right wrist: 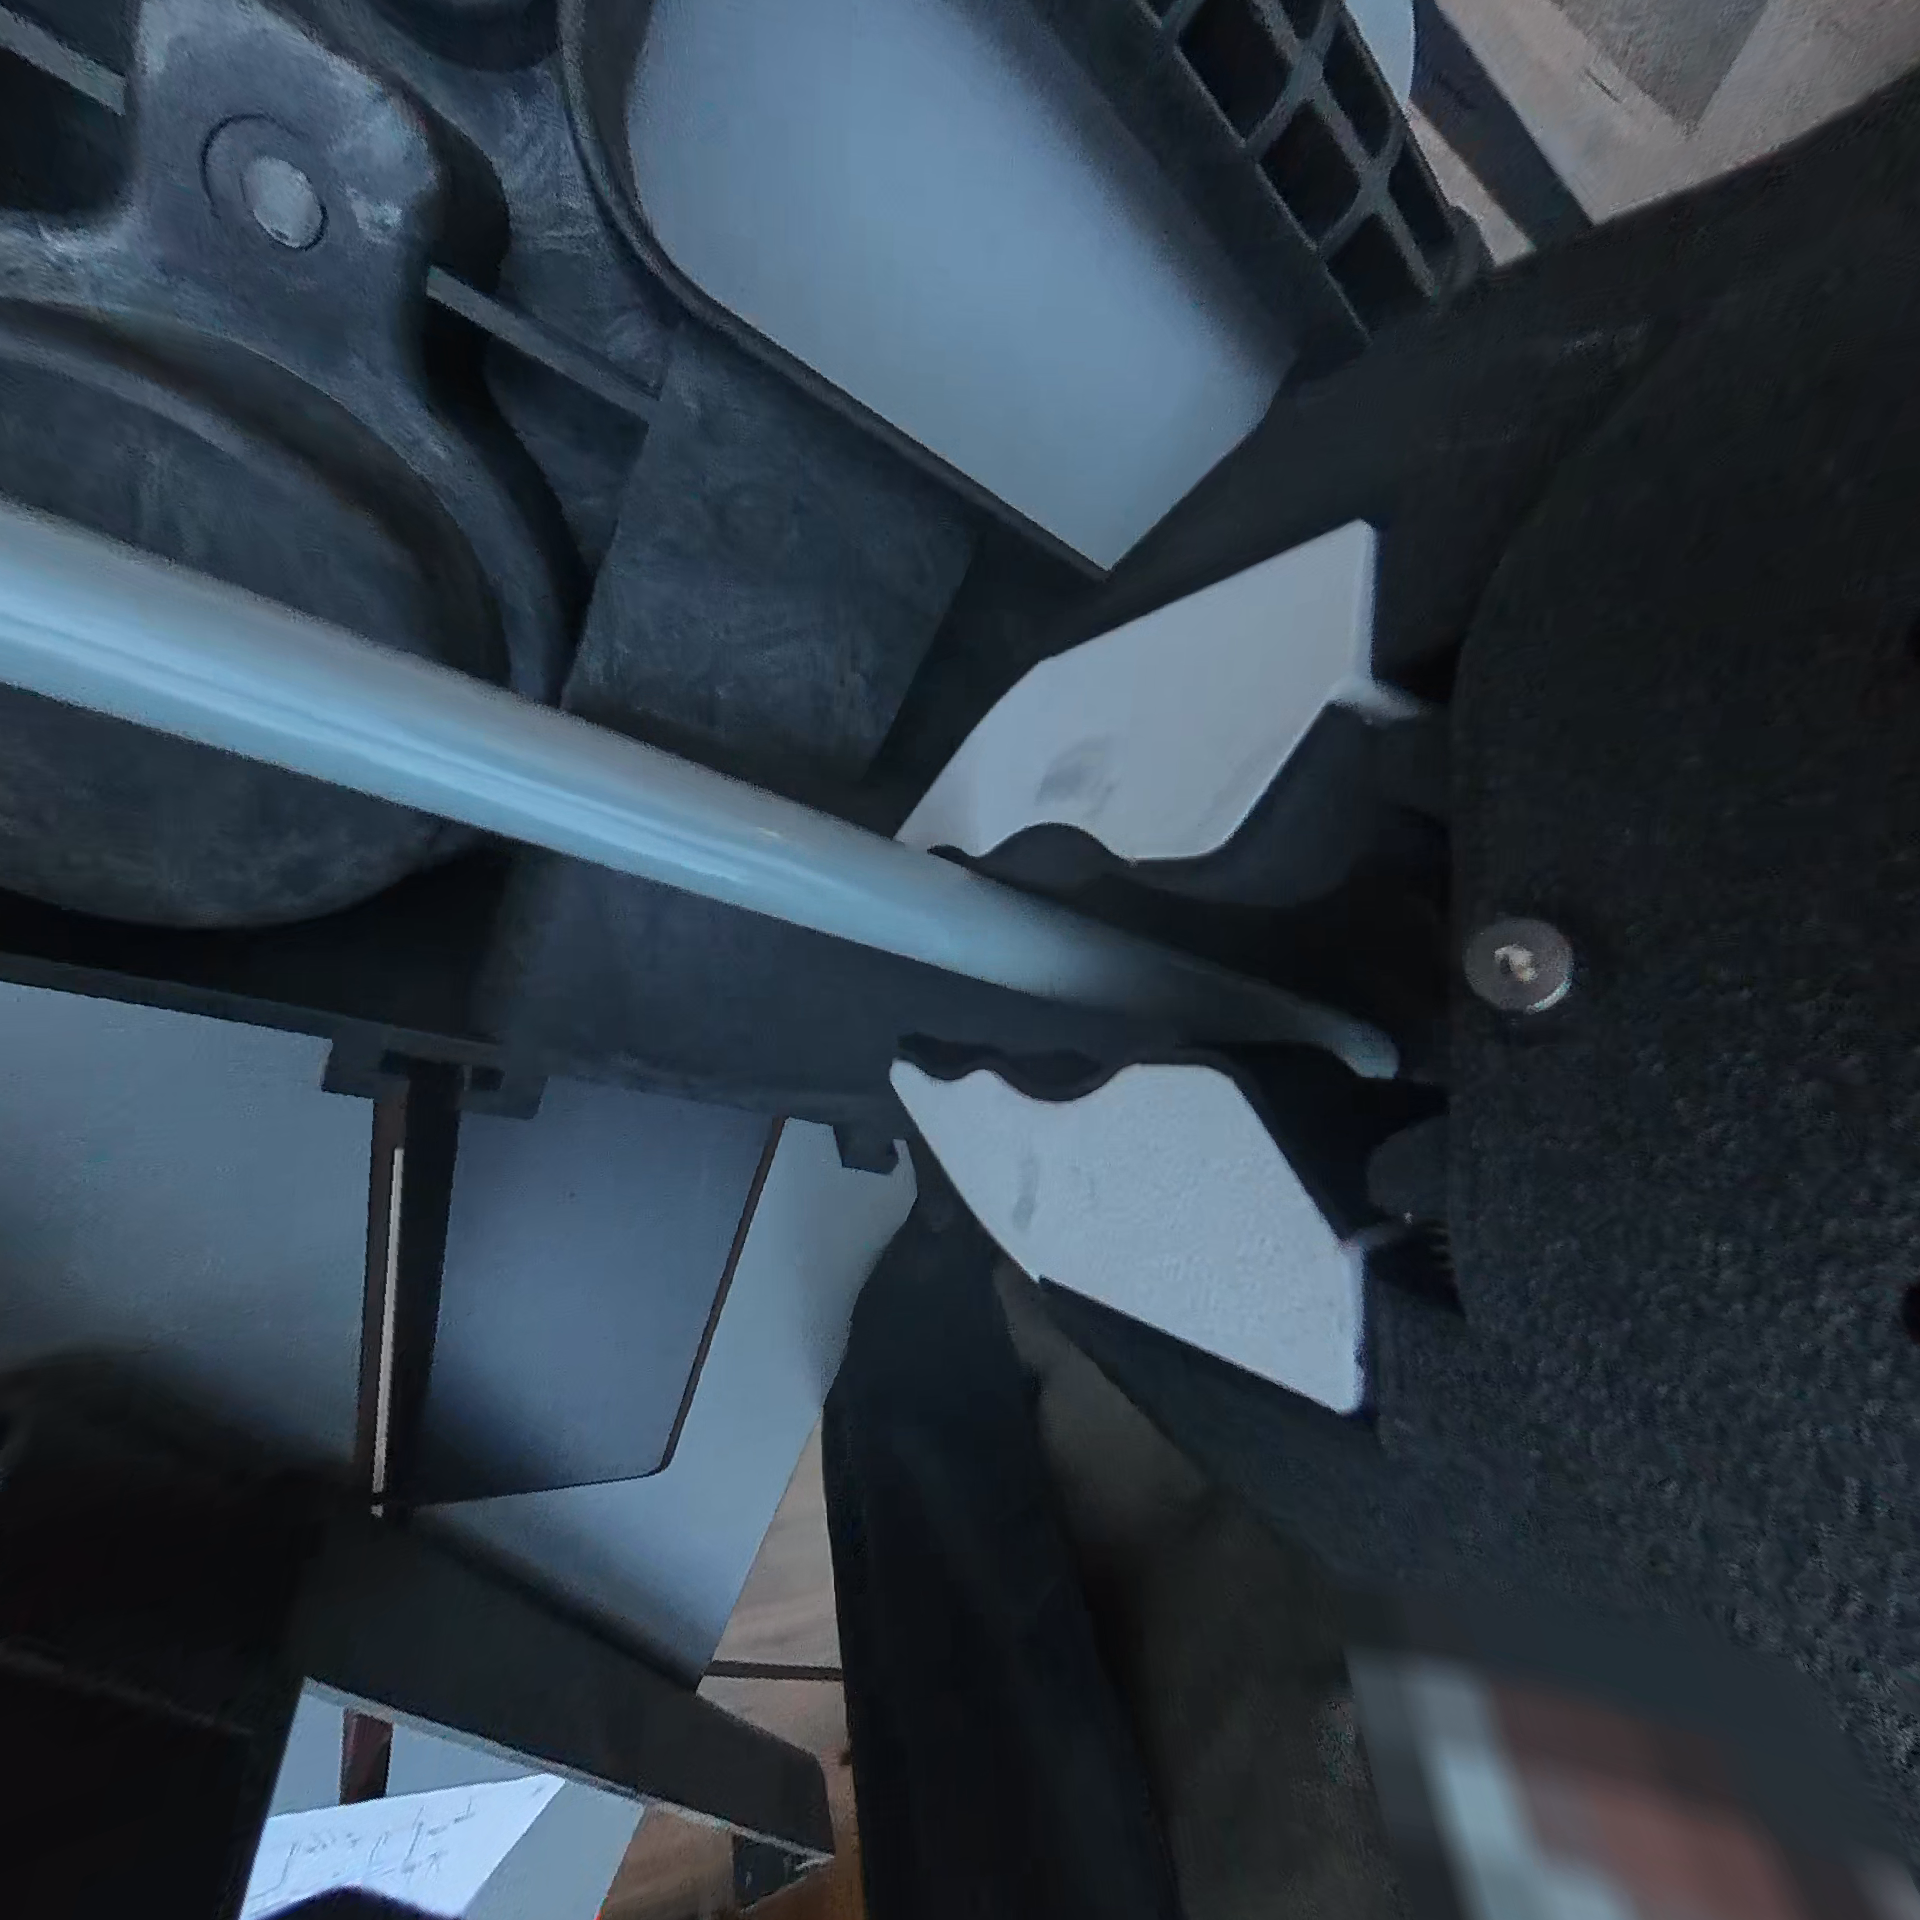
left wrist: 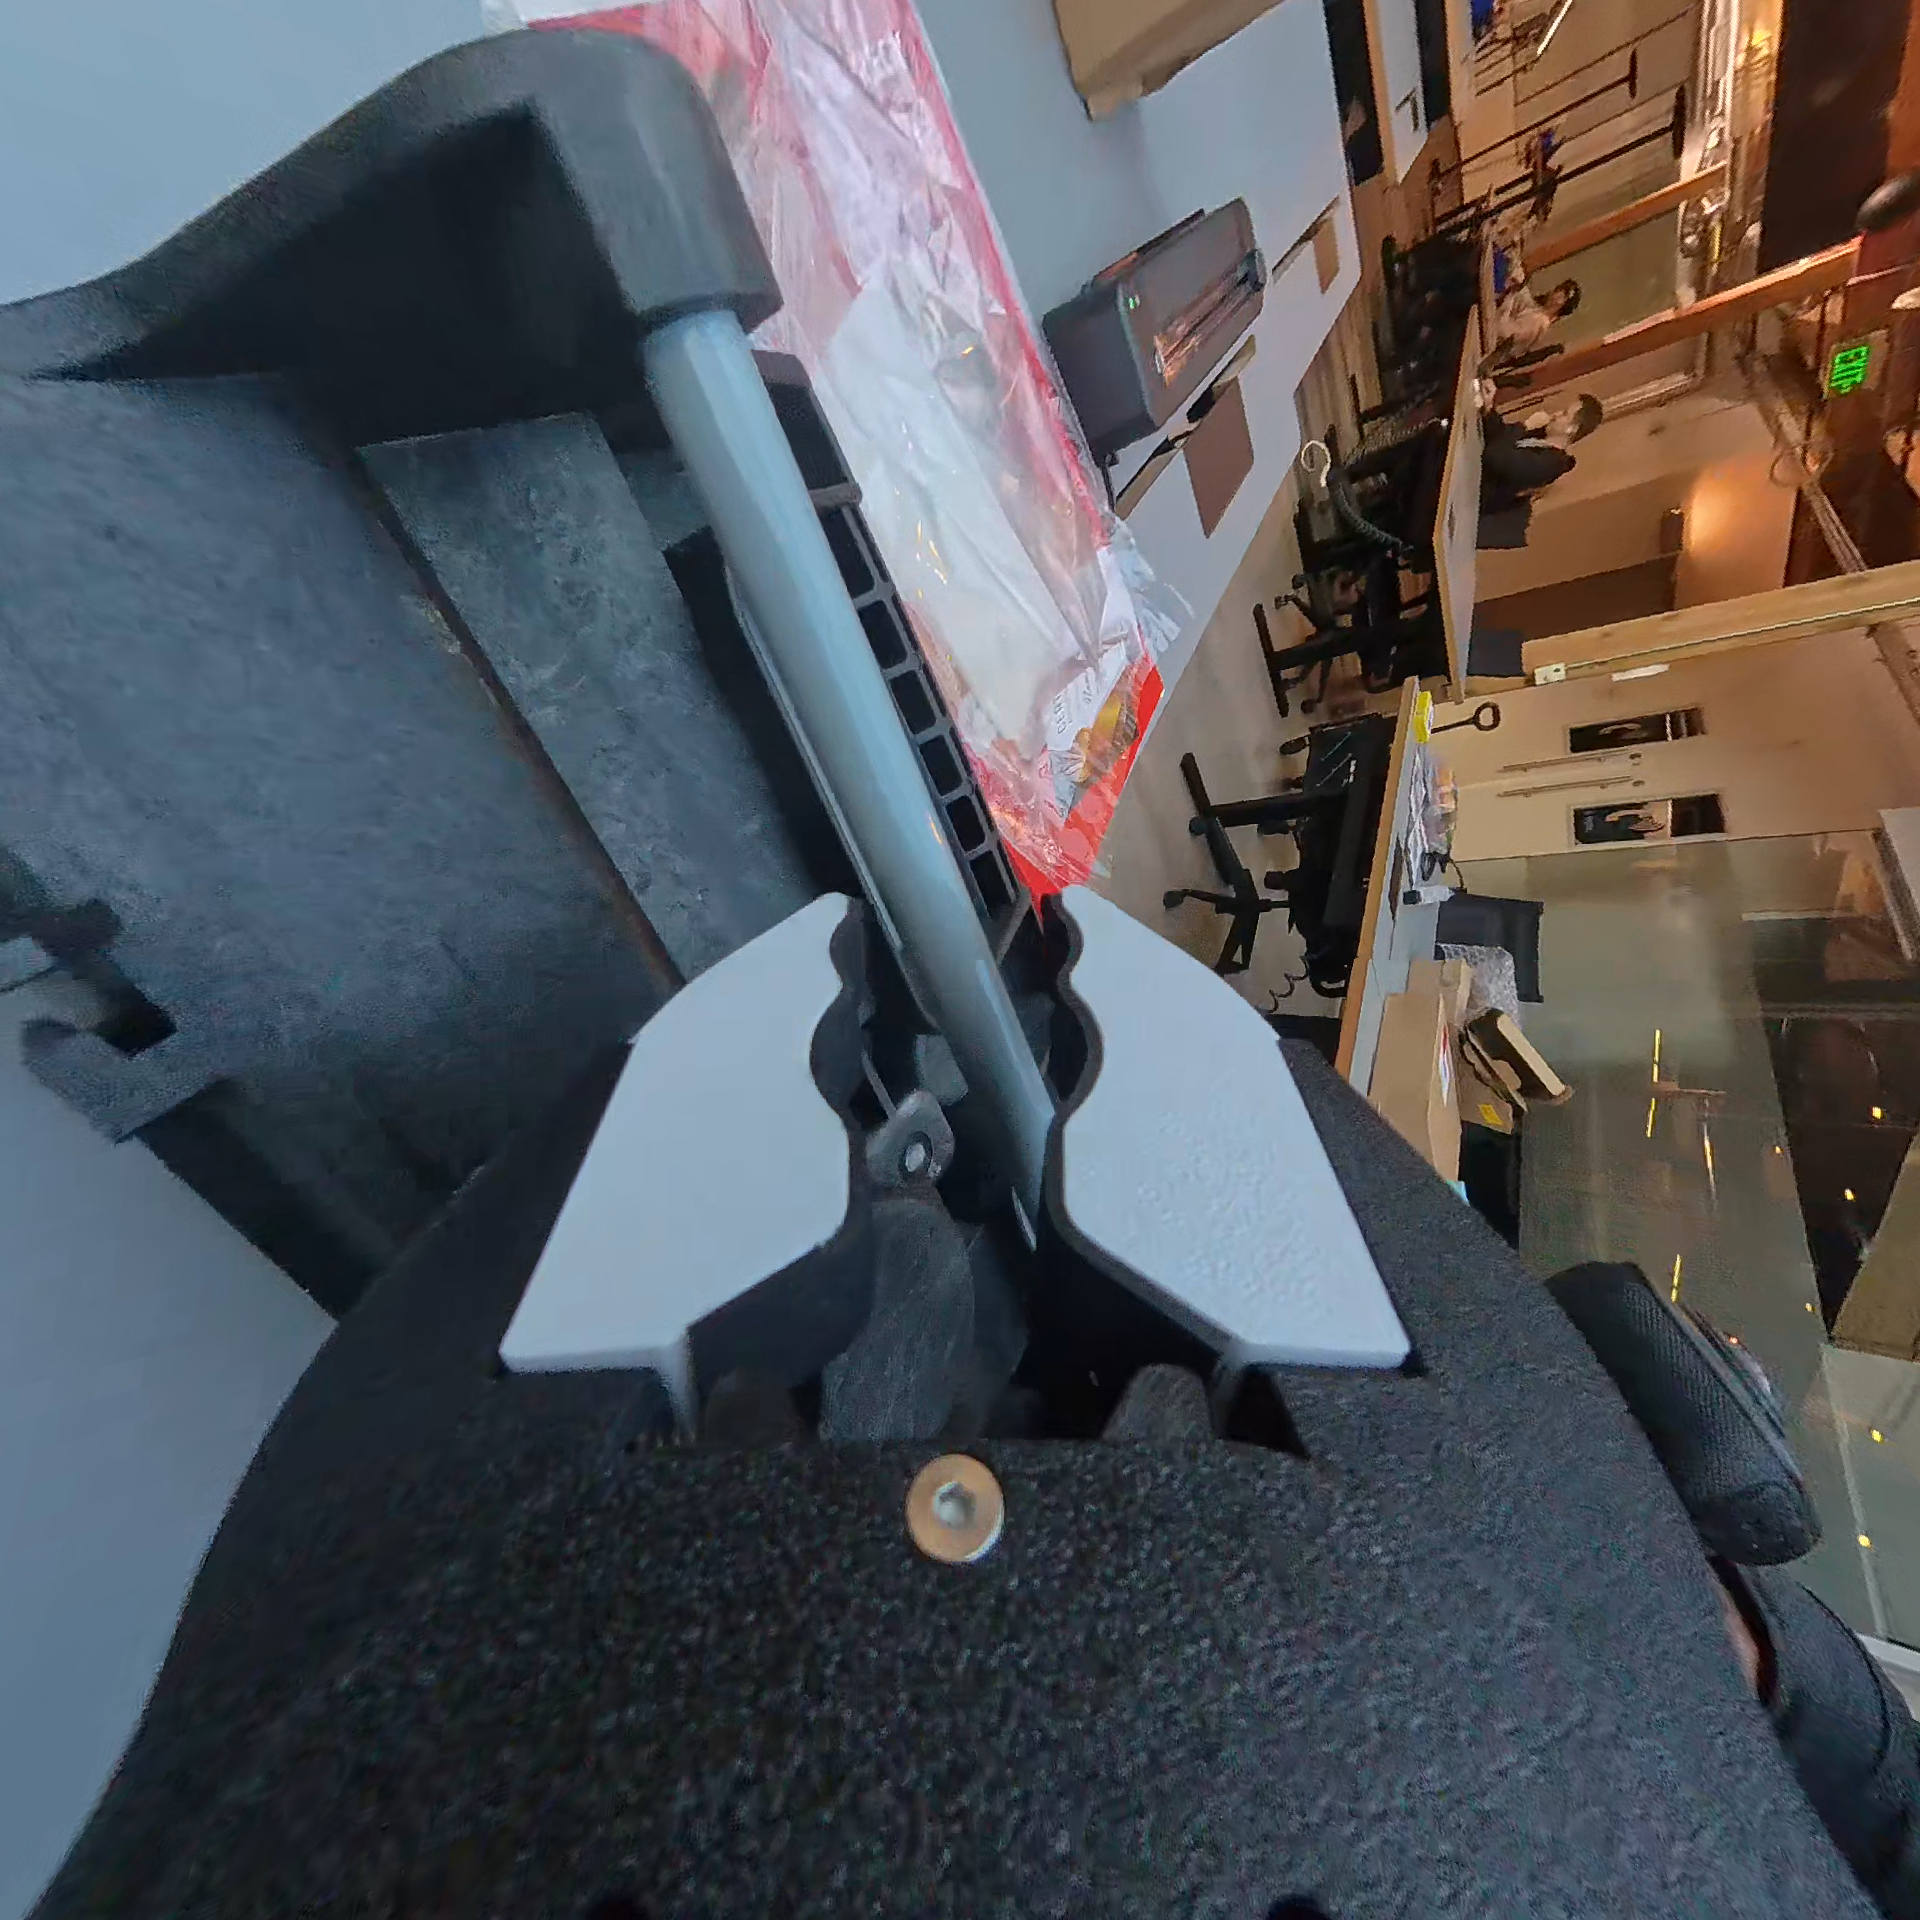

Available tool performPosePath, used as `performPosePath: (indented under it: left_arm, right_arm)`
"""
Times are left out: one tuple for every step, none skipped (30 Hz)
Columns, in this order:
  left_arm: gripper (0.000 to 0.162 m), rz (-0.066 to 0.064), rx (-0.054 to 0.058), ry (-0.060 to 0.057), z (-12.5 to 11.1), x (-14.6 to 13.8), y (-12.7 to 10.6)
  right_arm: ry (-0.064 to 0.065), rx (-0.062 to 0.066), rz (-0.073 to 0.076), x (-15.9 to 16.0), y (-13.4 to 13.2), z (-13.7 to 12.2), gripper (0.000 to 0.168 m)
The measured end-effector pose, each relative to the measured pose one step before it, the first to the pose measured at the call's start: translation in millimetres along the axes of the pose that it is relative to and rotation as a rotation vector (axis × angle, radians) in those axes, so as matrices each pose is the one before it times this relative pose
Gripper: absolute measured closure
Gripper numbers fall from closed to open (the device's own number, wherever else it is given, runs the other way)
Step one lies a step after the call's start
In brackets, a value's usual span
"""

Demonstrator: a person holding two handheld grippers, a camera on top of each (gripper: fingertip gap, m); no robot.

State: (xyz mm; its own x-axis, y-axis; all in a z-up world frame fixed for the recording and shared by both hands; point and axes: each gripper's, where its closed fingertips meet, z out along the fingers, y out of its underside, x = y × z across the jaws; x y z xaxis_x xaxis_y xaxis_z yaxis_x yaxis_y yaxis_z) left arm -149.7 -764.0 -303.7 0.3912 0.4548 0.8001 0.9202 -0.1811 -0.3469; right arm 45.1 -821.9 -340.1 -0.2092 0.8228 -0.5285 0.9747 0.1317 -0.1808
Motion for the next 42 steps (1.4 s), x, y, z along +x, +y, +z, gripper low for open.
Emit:
performPosePath:
  left_arm:
    - [0.13, -0.0068, -0.0183, -0.0031, 5.61, -0.18, 0.3]
    - [0.131, -0.0039, -0.0236, -0.0026, 6.03, -0.64, 1.75]
    - [0.131, -0.0072, -0.022, 0.0028, 6.13, -0.88, 2.07]
    - [0.134, -0.0191, -0.012, 0.004, 5.64, -1.86, 1.34]
    - [0.136, -0.0296, 0.0016, 0.0252, 4.22, 0.33, -0.11]
    - [0.143, -0.0391, 0.0183, 0.0499, 2.04, 4.46, -2.45]
    - [0.145, -0.0317, 0.0168, 0.0161, 1.28, 0.59, -1.78]
    - [0.145, -0.001, 0.0106, 0.011, 0.39, 0.6, -0.61]
    - [0.145, -0.0039, 0.0031, 0.0114, 0.04, 0.54, 0.02]
    - [0.145, -0.0166, 0.0076, 0.0142, 0.32, 0.68, -0.09]
    - [0.146, -0.0161, 0.0165, 0.0154, 0.41, 1.18, -0.55]
    - [0.146, -0.0133, 0.0209, 0.0159, 0.4, 1.09, -0.45]
    - [0.147, -0.0212, 0.0214, 0.0137, 0.03, 0.86, -0.17]
    - [0.147, -0.0133, 0.0205, 0.0049, -0.17, 0.55, 0.13]
    - [0.147, -0.0009, 0.0224, -0.0001, -0.17, 0.49, 0.5]
    - [0.147, -0.0109, 0.0219, 0.0034, -0.47, 0.98, 0.73]
    - [0.147, -0.0111, 0.0247, 0.0078, -0.75, 1.68, 0.67]
    - [0.147, -0.0079, 0.0295, 0.0127, -1.05, 2.67, 0.13]
    - [0.148, -0.0123, 0.0323, 0.0113, -1.51, 3.17, -0.35]
    - [0.148, -0.0085, 0.0299, 0.0084, -1.8, 3.47, -0.67]
    - [0.148, -0.0021, 0.0287, 0.0049, -1.83, 3.8, -1.06]
    - [0.148, -0.0015, 0.0296, 0.011, -1.88, 4.83, -1.52]
    - [0.148, -0.0062, 0.0305, 0.0135, -1.64, 5.47, -1.71]
    - [0.148, 0.0013, 0.0314, 0.0057, -1.26, 5.48, -1.49]
    - [0.148, 0.0036, 0.0269, 0.006, -0.99, 5.84, -0.98]
    - [0.148, 0.0046, 0.0251, 0.0051, -0.86, 5.89, -0.56]
    - [0.148, 0.0064, 0.0257, 0.004, -0.95, 5.66, -0.13]
    - [0.148, 0.0025, 0.0241, 0.0016, -1.03, 4.97, 0.56]
    - [0.148, 0.0041, 0.023, -0.0039, -1.28, 3.64, 1.21]
    - [0.148, 0.0008, 0.0239, -0.0073, -1.74, 2.42, 1.88]
    - [0.148, -0.002, 0.0244, -0.0067, -2.55, 1.36, 2.38]
    - [0.148, -0.0031, 0.0244, -0.007, -3.24, 0.36, 2.85]
    - [0.149, -0.0046, 0.0232, -0.0076, -4.08, -0.56, 3.5]
    - [0.149, -0.0049, 0.0226, -0.0075, -5.05, -1.15, 3.91]
    - [0.148, -0.0027, 0.0217, -0.0063, -5.73, -1.44, 4.2]
    - [0.149, -0.0021, 0.0209, -0.0046, -6.6, -1.59, 3.99]
    - [0.149, -0.0011, 0.0219, -0.0014, -7.11, -1.44, 3.9]
    - [0.149, -0.0047, 0.0229, 0.0006, -7.76, -1.04, 3.55]
    - [0.149, -0.0063, 0.0239, 0.0009, -8.03, -0.8, 3.4]
    - [0.149, -0.0034, 0.0202, 0.0006, -7.98, -0.16, 3.64]
    - [0.149, -0.0024, 0.0184, 0.0009, -8.11, 0.27, 3.84]
    - [0.149, -0.0021, 0.0179, 0.002, -8.0, 0.65, 3.78]
  right_arm:
    - [-0.0151, -0.0088, -0.0141, 0.28, -1.9, 1.54, 0.137]
    - [-0.0212, -0.0076, -0.013, 0.19, -1.77, 1.77, 0.139]
    - [-0.0253, -0.0072, -0.0141, 0.12, -1.41, 1.92, 0.141]
    - [-0.035, -0.0076, -0.0105, -0.77, -0.89, 1.92, 0.146]
    - [-0.0495, -0.0045, -0.001, -2.54, -0.92, 1.45, 0.146]
    - [-0.0491, -0.0004, 0.0033, -2.69, -1.04, 0.61, 0.149]
    - [-0.046, -0.003, 0.0015, -2.19, -0.42, -0.16, 0.15]
    - [-0.0485, -0.0051, 0.0016, -2.4, 0.19, -0.58, 0.151]
    - [-0.0446, -0.006, -0.0008, -2.18, 0.47, -0.49, 0.152]
    - [-0.0311, -0.009, -0.004, -1.23, 0.91, -0.67, 0.153]
    - [-0.0185, -0.0134, -0.0059, -0.28, 1.26, -1.05, 0.153]
    - [-0.0097, -0.0163, -0.008, 0.27, 1.77, -1.5, 0.153]
    - [-0.0073, -0.0154, -0.008, 0.41, 2.28, -1.75, 0.154]
    - [-0.0056, -0.0135, -0.0075, 0.68, 2.68, -2.09, 0.153]
    - [-0.0046, -0.0134, -0.0082, 0.9, 3.2, -2.62, 0.153]
    - [-0.0037, -0.0131, -0.0093, 0.97, 3.66, -3.09, 0.154]
    - [0.0001, -0.0117, -0.0114, 1.28, 3.71, -3.46, 0.154]
    - [0.0046, -0.0109, -0.0144, 1.65, 3.63, -4.02, 0.154]
    - [0.009, -0.012, -0.0181, 2.22, 3.39, -4.67, 0.154]
    - [0.0124, -0.0134, -0.0196, 2.91, 3.24, -5.34, 0.155]
    - [0.015, -0.0127, -0.0198, 3.52, 2.78, -5.96, 0.155]
    - [0.0189, -0.0133, -0.0236, 4.28, 2.58, -6.62, 0.156]
    - [0.0246, -0.0166, -0.0286, 4.93, 2.59, -7.37, 0.156]
    - [0.0284, -0.0192, -0.0305, 5.65, 2.88, -8.1, 0.156]
    - [0.0278, -0.0199, -0.029, 6.13, 3.22, -8.4, 0.156]
    - [0.0264, -0.0192, -0.0254, 6.33, 3.48, -8.39, 0.156]
    - [0.0271, -0.0198, -0.0241, 6.62, 3.74, -8.11, 0.156]
    - [0.0291, -0.0213, -0.0245, 6.81, 4.11, -7.55, 0.156]
    - [0.0323, -0.0225, -0.0227, 7.14, 4.47, -6.62, 0.157]
    - [0.0346, -0.0229, -0.0203, 7.37, 4.69, -5.32, 0.156]
    - [0.0343, -0.022, -0.0192, 6.95, 4.66, -3.91, 0.157]
    - [0.033, -0.0196, -0.0196, 6.29, 4.5, -2.37, 0.157]
    - [0.0277, -0.0172, -0.0181, 4.87, 4.43, -0.88, 0.158]
    - [0.0211, -0.0152, -0.0161, 2.92, 4.07, 0.04, 0.158]
    - [0.0165, -0.0135, -0.0163, 1.13, 3.8, 0.75, 0.158]
    - [0.0145, -0.0111, -0.0187, -0.68, 3.26, 1.03, 0.158]
    - [0.0125, -0.0095, -0.0184, -2.01, 2.87, 1.34, 0.158]
    - [0.0093, -0.0088, -0.018, -3.26, 2.56, 1.35, 0.158]
    - [0.0089, -0.0095, -0.0212, -3.84, 2.42, 1.35, 0.158]
    - [0.0097, -0.0116, -0.023, -3.89, 2.7, 1.21, 0.158]
    - [0.0086, -0.0114, -0.0209, -3.99, 2.69, 1.05, 0.158]
    - [0.0072, -0.0097, -0.0182, -4.09, 2.6, 1.08, 0.158]
